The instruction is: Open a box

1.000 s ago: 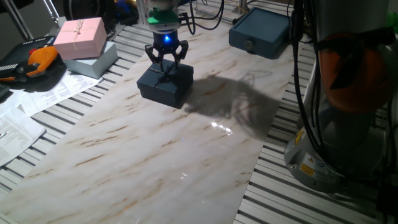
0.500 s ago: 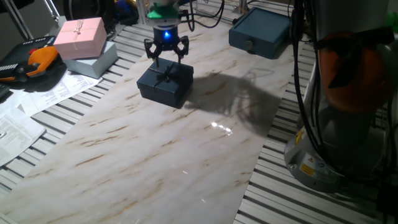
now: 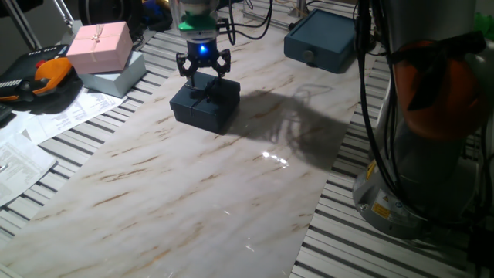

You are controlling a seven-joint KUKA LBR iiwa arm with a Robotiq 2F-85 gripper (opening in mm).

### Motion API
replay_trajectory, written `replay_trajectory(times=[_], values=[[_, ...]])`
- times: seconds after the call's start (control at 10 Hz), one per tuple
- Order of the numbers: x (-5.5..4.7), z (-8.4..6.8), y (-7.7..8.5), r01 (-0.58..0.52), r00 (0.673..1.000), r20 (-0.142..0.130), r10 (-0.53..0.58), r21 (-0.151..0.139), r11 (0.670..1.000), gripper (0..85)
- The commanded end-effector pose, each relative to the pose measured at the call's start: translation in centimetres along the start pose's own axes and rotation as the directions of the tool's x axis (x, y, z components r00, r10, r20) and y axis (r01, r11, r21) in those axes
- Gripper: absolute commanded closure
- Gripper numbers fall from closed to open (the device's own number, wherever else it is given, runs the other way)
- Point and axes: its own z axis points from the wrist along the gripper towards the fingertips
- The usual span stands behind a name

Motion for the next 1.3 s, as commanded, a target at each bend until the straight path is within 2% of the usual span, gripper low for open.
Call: replay_trajectory(times=[0.0, 0.1, 0.2, 0.3, 0.4, 1.1, 1.2], values=[[0.2, 0.2, 0.1, -0.001, 1.0, 0.006, 0.001, 0.004, 1.0, 17.0], [0.5, 0.5, 0.2, 0.0, 1.0, 0.015, 0.0, 0.01, 1.0, 17.0], [0.6, 0.6, 0.3, 0.0, 1.0, 0.012, 0.0, 0.009, 1.0, 34.0], [0.5, 0.7, 0.1, 0.001, 1.0, -0.005, -0.001, 0.001, 1.0, 34.0], [0.4, 1.0, -0.1, 0.009, 1.0, -0.007, -0.009, -0.005, 1.0, 34.0], [0.6, 1.6, -0.4, 0.023, 1.0, -0.006, -0.023, -0.006, 1.0, 34.0], [0.6, 1.6, -0.4, 0.027, 1.0, -0.004, -0.027, -0.005, 1.0, 51.0]])
